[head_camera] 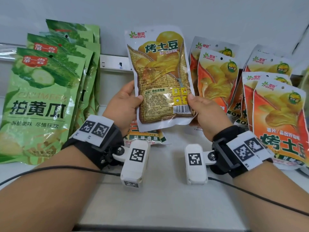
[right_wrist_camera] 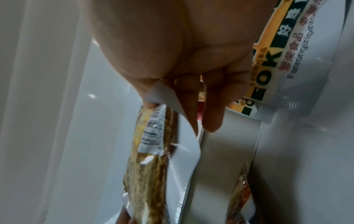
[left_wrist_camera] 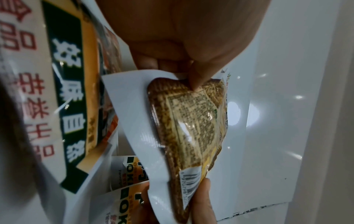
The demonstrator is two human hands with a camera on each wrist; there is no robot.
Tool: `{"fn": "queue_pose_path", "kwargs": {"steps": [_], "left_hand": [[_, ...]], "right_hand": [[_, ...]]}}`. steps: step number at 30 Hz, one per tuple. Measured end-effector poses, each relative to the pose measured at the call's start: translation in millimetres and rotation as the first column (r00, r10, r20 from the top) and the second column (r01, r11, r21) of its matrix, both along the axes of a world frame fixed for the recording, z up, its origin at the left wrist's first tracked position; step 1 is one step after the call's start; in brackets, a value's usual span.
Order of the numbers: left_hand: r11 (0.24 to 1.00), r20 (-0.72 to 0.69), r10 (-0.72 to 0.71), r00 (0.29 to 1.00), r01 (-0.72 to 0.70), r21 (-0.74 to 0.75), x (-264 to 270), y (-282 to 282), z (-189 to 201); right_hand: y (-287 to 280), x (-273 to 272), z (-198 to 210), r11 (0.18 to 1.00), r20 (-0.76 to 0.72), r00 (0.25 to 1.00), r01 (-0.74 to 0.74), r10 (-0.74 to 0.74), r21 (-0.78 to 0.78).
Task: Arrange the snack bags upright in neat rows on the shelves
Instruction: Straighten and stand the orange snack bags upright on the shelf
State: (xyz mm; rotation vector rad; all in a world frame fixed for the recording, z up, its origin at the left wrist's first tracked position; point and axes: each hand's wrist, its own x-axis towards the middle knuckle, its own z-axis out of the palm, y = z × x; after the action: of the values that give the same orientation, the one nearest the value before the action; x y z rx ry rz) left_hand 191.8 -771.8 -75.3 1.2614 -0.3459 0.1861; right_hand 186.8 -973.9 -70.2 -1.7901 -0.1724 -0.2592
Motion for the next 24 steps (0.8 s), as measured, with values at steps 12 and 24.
{"fn": "queue_pose_path", "kwargs": {"steps": [12, 24], "left_hand": [[0.992, -0.057, -0.096, 0.994, 0.1, 0.075, 0.2, -2.5, -4.6], [0.979, 0.038, -0.205, 0.978, 0.205, 0.011, -7.0, -6.0, 0.5]], "right_hand": [[3.5, -4.1, 6.9, 0.941, 0.063, 0.995, -0.087, 0.071, 0.326], [1.0, -10.5, 17.3, 0.852, 0.11, 0.992, -0.115, 0.068, 0.511]]}}
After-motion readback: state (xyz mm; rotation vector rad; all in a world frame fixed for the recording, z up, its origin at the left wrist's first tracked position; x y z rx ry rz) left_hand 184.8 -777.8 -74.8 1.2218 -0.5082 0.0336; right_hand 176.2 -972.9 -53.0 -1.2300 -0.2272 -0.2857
